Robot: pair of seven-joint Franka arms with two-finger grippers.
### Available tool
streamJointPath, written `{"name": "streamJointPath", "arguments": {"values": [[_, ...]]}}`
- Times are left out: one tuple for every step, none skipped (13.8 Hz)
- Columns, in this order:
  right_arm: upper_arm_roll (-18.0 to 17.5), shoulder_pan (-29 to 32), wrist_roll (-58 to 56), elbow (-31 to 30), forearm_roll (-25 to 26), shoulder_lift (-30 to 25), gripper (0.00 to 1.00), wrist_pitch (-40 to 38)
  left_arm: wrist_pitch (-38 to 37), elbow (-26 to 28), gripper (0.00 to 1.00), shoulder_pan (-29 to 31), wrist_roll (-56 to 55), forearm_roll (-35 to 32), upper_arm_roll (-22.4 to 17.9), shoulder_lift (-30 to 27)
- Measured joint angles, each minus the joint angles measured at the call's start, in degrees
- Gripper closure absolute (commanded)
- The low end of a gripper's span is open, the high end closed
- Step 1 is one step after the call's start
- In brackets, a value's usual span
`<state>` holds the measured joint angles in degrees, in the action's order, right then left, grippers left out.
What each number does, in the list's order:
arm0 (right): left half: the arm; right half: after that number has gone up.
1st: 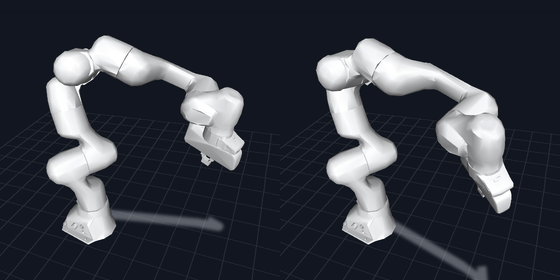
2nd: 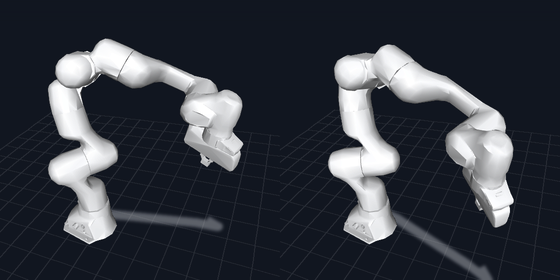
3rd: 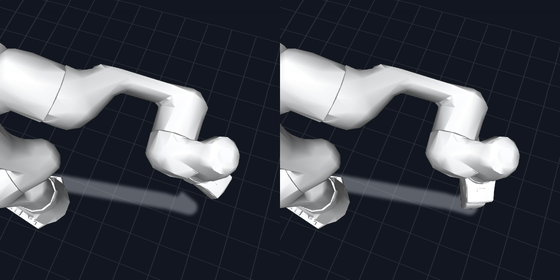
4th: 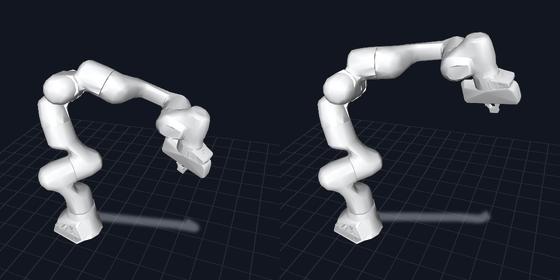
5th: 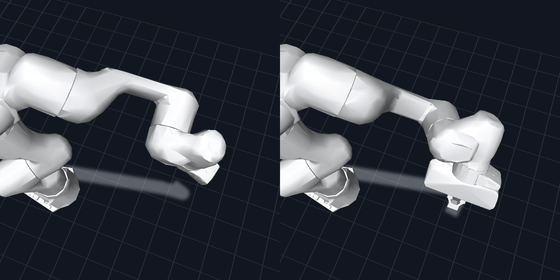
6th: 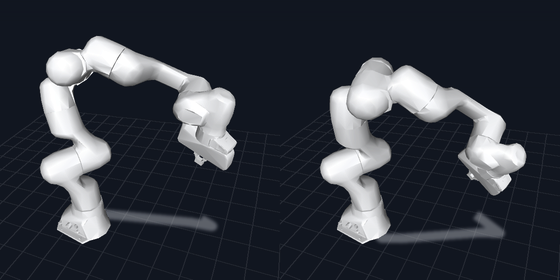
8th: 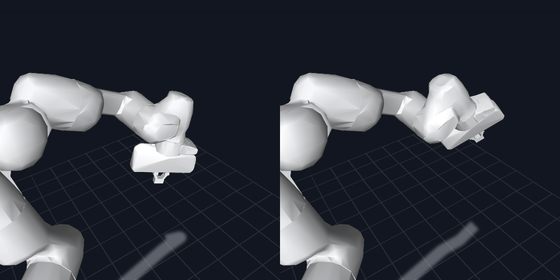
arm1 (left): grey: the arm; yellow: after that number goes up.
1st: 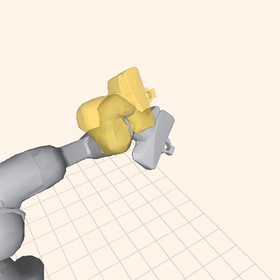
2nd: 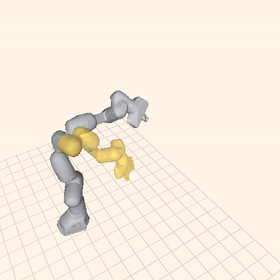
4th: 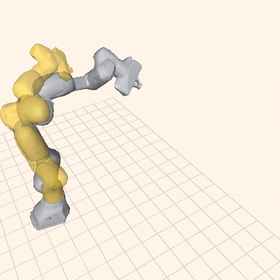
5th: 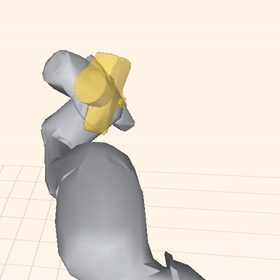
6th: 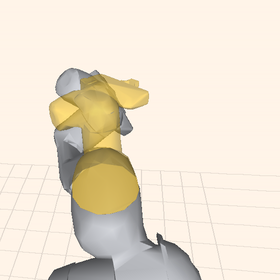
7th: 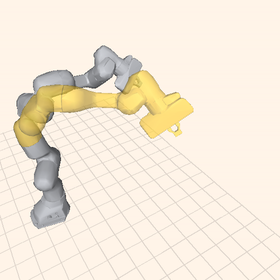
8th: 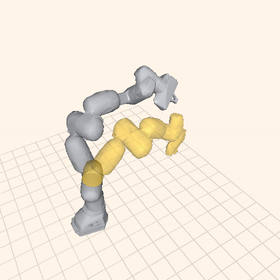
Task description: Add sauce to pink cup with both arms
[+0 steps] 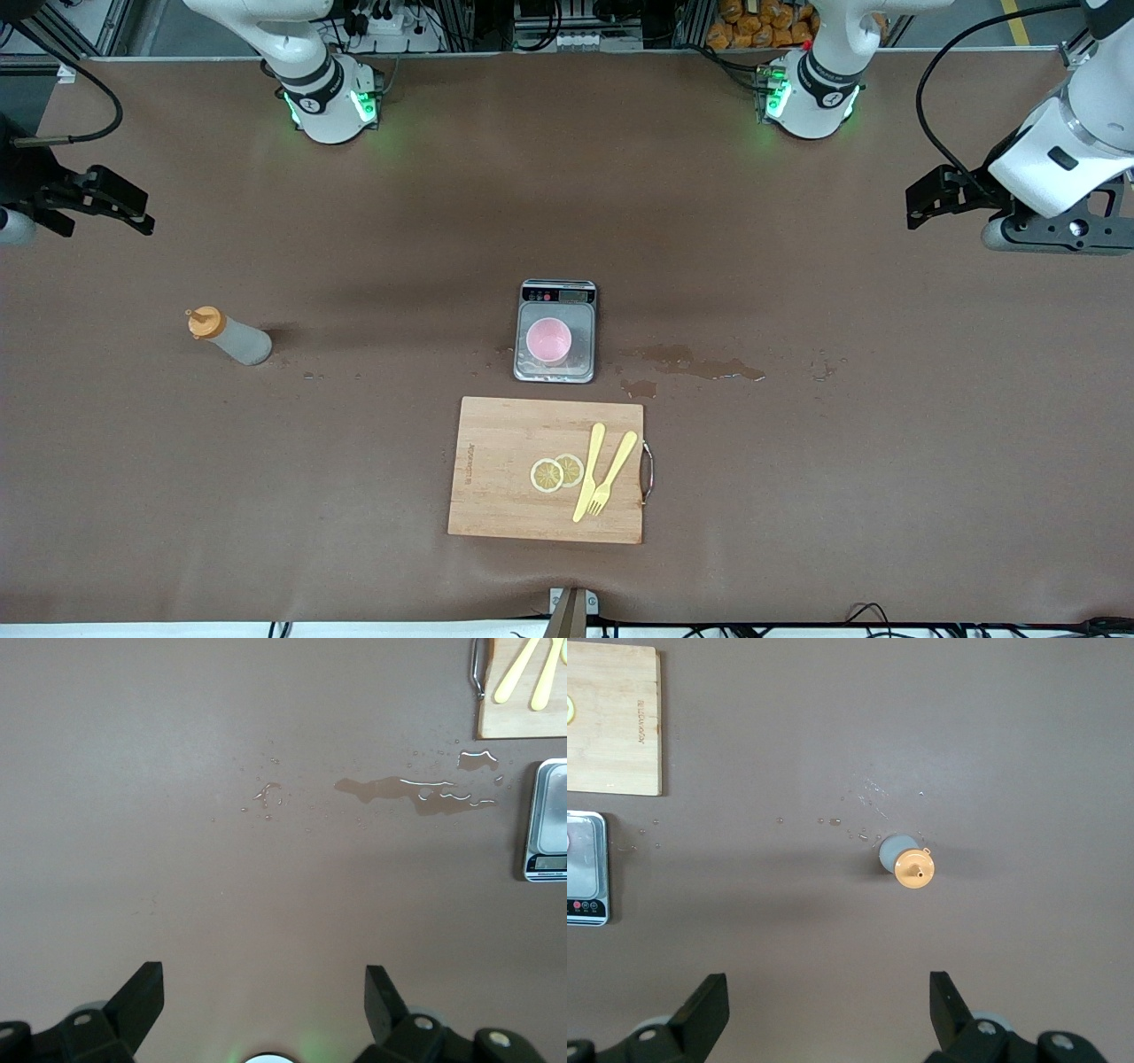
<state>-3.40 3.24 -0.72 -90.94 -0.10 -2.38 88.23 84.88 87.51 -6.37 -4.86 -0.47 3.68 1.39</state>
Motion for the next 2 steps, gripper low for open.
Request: {"name": "streamJointPath", "arguments": {"values": [[0.0, 0.0, 0.0, 0.0, 0.0, 0.0, 0.0, 0.0, 0.0, 0.0, 0.0, 0.0, 0.0, 0.0, 0.0, 0.0], [0.0, 0.0, 0.0, 0.0, 0.0, 0.0, 0.0, 0.0, 0.0, 0.0, 0.0, 0.0, 0.0, 0.0, 0.0, 0.0]]}}
